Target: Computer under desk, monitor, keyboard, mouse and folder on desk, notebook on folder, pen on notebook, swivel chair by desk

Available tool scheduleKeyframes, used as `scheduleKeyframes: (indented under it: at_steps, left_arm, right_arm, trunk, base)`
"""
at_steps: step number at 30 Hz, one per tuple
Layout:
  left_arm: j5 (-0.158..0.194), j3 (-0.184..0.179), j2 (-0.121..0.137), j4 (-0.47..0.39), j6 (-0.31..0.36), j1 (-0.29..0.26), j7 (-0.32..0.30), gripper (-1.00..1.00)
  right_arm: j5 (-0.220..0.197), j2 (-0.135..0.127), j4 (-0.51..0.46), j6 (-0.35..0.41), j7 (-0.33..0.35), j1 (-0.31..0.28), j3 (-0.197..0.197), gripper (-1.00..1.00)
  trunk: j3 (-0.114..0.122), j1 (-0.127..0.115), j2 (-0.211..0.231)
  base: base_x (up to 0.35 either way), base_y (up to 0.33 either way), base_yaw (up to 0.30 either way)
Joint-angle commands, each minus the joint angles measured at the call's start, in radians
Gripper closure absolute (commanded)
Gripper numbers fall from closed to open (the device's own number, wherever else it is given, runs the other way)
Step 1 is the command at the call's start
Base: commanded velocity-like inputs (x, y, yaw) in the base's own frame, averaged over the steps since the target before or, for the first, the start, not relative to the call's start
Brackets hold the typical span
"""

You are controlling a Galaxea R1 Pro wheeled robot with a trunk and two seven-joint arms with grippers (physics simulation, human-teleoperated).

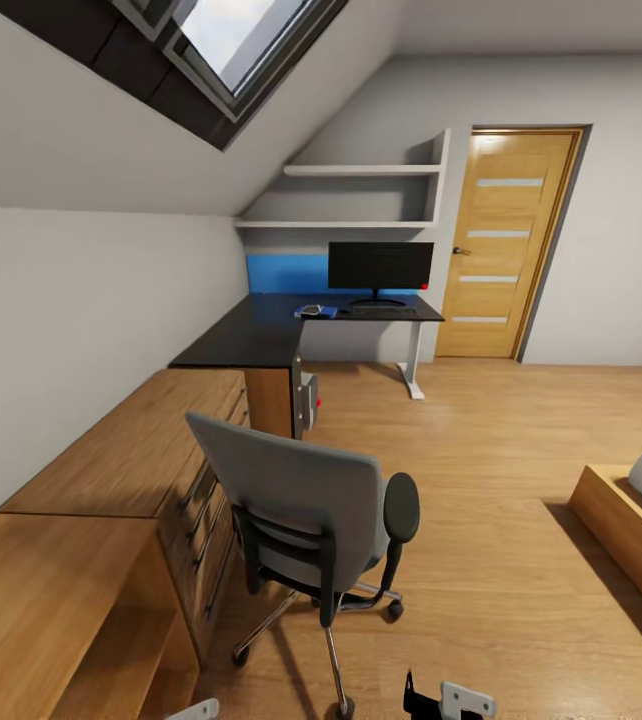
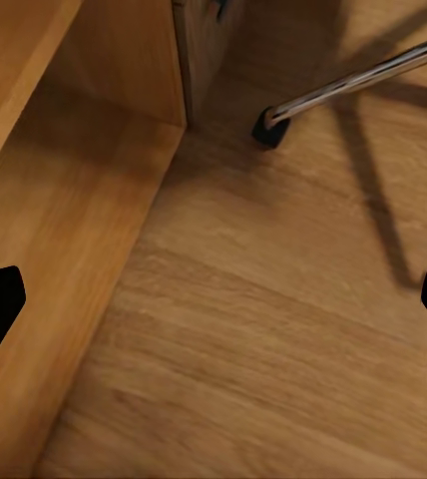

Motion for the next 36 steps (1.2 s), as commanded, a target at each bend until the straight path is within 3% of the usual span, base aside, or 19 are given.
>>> scheduleKeyframes:
  at_steps: [1,36]
  left_arm:
    - [0.007,-0.009,0.000,0.000,-0.003,-0.001,0.006,-1.00]
    - [0.006,-0.009,-0.001,0.000,-0.003,-0.001,0.006,-1.00]
  right_arm:
    - [-0.004,0.000,0.001,-0.002,-0.006,-0.001,0.009,-1.00]
    - [-0.004,0.002,0.001,-0.001,-0.006,-0.001,0.010,-1.00]
  trunk:
    - [-0.006,0.004,-0.008]
    - [-0.151,0.138,-0.253]
  base:
    - [0.000,0.000,0.000]
    - [0.000,0.000,0.000]
